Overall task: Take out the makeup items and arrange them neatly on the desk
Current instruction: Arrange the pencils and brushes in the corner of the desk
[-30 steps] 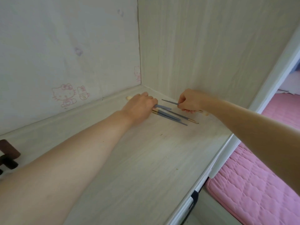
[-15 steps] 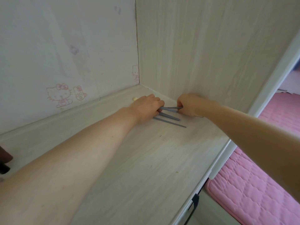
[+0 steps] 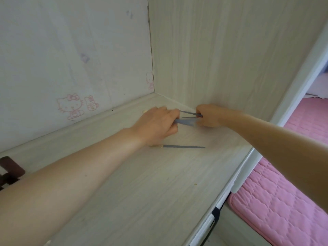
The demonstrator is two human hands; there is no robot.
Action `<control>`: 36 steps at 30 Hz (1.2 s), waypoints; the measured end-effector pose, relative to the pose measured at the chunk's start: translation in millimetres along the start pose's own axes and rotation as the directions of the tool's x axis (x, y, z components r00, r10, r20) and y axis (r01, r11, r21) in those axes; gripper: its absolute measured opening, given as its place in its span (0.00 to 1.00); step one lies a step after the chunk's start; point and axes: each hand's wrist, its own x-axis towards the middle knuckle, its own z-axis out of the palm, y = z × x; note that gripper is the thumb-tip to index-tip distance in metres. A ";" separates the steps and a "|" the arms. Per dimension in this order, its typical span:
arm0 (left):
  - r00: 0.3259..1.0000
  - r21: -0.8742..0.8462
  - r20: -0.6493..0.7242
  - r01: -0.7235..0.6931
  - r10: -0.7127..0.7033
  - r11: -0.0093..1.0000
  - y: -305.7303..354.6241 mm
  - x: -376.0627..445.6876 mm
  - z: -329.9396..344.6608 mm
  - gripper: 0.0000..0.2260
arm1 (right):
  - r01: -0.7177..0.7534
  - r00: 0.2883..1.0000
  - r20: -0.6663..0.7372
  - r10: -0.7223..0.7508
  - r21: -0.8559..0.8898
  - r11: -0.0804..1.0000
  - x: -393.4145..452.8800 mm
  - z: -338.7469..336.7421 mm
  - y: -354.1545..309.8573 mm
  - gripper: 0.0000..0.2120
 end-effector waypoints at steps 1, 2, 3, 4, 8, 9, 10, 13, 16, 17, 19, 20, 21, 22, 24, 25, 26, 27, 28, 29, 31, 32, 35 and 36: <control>0.998 -0.015 0.061 -0.017 0.018 1.000 8.7 -7.3 1.2 0.09 | -0.005 1.000 0.001 0.005 0.022 1.000 -1.8 1.5 0.4 0.09; 0.991 -0.022 0.126 -0.043 0.046 0.999 16.0 -14.1 2.8 0.11 | -0.008 1.000 0.005 0.008 0.042 0.999 -3.6 2.4 0.9 0.10; 0.982 -0.022 0.173 -0.072 0.075 0.997 21.5 -19.8 4.2 0.12 | -0.013 1.000 0.011 0.012 0.064 0.998 -5.9 2.6 1.5 0.11; 0.977 -0.014 0.192 -0.096 0.097 0.995 25.1 -23.9 5.2 0.12 | -0.017 1.000 0.016 0.016 0.089 0.996 -8.3 2.4 1.8 0.11; 0.971 -0.003 0.234 -0.059 0.058 0.998 30.5 -25.6 2.9 0.11 | 0.004 0.999 -0.040 0.006 0.239 0.971 -19.6 3.5 0.0 0.10; 0.964 0.015 0.261 -0.051 0.046 0.999 31.7 -23.9 3.1 0.10 | 0.013 0.998 -0.057 0.003 0.283 0.959 -22.9 4.4 -1.4 0.10; 0.958 0.041 0.283 -0.060 0.046 0.997 33.2 -22.6 3.2 0.09 | 0.023 0.998 -0.067 -0.001 0.325 0.945 -26.0 5.2 -3.1 0.11; 0.946 0.086 0.318 -0.094 0.063 0.992 36.8 -24.5 3.6 0.08 | 0.046 0.996 -0.086 -0.015 0.364 0.930 -34.1 5.9 -8.7 0.12; 0.941 0.136 0.322 -0.152 0.101 0.979 39.2 -30.6 4.3 0.08 | 0.057 0.995 -0.098 -0.018 0.401 0.914 -40.1 5.8 -11.7 0.13; 0.940 0.149 0.330 -0.145 0.089 0.978 39.9 -32.8 4.0 0.09 | 0.061 0.994 -0.103 -0.019 0.420 0.906 -41.9 5.1 -12.5 0.13; 0.936 0.154 0.349 -0.100 0.041 0.983 40.9 -37.2 1.6 0.09 | 0.060 0.994 -0.108 -0.011 0.459 0.886 -44.6 3.1 -14.4 0.12; 0.935 0.142 0.355 -0.072 0.017 0.987 41.6 -38.9 -0.8 0.09 | 0.054 0.994 -0.111 0.002 0.495 0.867 -45.7 1.9 -15.6 0.12; 0.937 0.121 0.350 -0.044 -0.001 0.992 42.2 -40.7 -3.3 0.09 | 0.046 0.993 -0.120 0.023 0.544 0.838 -46.9 0.5 -17.2 0.11; 0.941 0.097 0.339 -0.014 -0.019 0.995 42.9 -42.4 -7.7 0.08 | 0.039 0.990 -0.132 0.052 0.601 0.799 -48.2 -1.1 -18.9 0.12; 0.961 0.058 0.270 0.038 -0.052 0.998 42.5 -46.7 -19.1 0.08 | 0.024 0.985 -0.132 0.109 0.738 0.674 -50.7 -5.2 -22.8 0.13; 0.974 0.039 0.218 0.057 -0.064 0.998 41.5 -50.1 -25.8 0.07 | 0.011 0.986 -0.107 0.129 0.810 0.586 -52.4 -7.2 -25.1 0.14; 0.981 0.007 0.176 0.081 -0.081 0.997 40.5 -55.0 -33.4 0.05 | -0.005 0.988 -0.070 0.135 0.872 0.490 -54.7 -9.3 -28.4 0.14; 0.985 -0.046 0.144 0.103 -0.095 0.994 39.0 -60.6 -40.9 0.03 | -0.022 0.992 -0.030 0.125 0.919 0.393 -57.3 -11.3 -32.4 0.14; 0.984 -0.108 0.133 0.137 -0.123 0.985 37.7 -66.8 -48.7 0.04 | -0.040 0.995 0.009 0.104 0.953 0.300 -59.6 -12.8 -36.9 0.15; 0.980 -0.162 0.131 0.171 -0.150 0.972 36.4 -73.5 -56.2 0.05 | -0.058 0.996 0.042 0.077 0.975 0.215 -62.2 -14.4 -42.1 0.15; 0.972 -0.212 0.125 0.223 -0.199 0.951 33.2 -87.9 -69.8 0.06 | -0.099 0.995 0.097 0.031 0.991 0.088 -67.4 -16.7 -54.6 0.16; 0.969 -0.220 0.113 0.241 -0.220 0.945 31.5 -96.2 -76.2 0.06 | -0.115 0.993 0.115 0.011 0.992 0.058 -70.1 -17.5 -61.9 0.16; 0.959 -0.209 0.101 0.282 -0.267 0.936 25.5 -126.3 -95.7 0.07 | -0.083 0.996 0.085 -0.011 0.988 0.130 -77.9 -16.1 -85.8 0.15; 0.955 -0.180 0.109 0.293 -0.277 0.939 23.0 -137.4 -101.8 0.07 | -0.052 0.998 0.055 -0.013 0.982 0.181 -80.4 -15.0 -94.2 0.14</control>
